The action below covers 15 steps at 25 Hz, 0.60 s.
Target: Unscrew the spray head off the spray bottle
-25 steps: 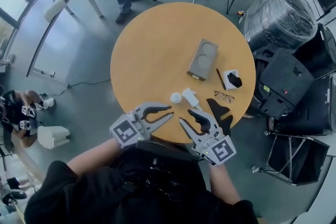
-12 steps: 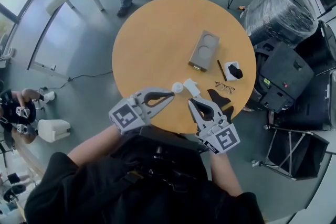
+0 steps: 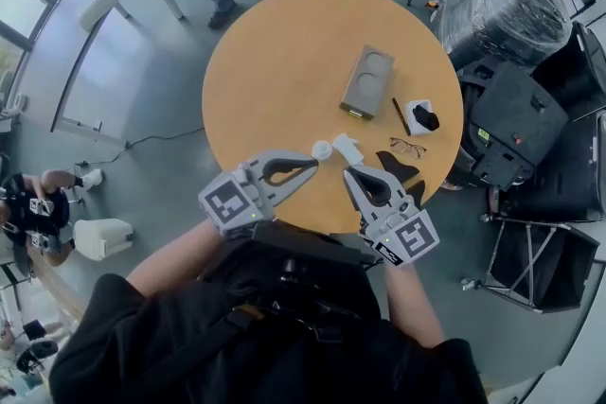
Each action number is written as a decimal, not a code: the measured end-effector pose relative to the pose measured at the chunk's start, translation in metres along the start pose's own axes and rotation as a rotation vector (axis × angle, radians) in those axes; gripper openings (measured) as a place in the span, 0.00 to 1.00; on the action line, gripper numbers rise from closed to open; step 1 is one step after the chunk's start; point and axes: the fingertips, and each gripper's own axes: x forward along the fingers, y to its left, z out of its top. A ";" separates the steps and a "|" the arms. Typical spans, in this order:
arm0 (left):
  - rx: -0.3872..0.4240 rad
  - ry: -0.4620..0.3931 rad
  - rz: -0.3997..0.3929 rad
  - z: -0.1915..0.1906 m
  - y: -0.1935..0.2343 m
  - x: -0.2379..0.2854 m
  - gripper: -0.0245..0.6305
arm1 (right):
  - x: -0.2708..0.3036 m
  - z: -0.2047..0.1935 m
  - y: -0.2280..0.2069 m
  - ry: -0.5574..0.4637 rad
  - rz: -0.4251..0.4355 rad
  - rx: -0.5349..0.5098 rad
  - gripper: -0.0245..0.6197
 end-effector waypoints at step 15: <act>0.003 0.014 -0.034 -0.017 0.000 0.006 0.06 | 0.009 -0.016 0.001 0.026 0.017 0.008 0.04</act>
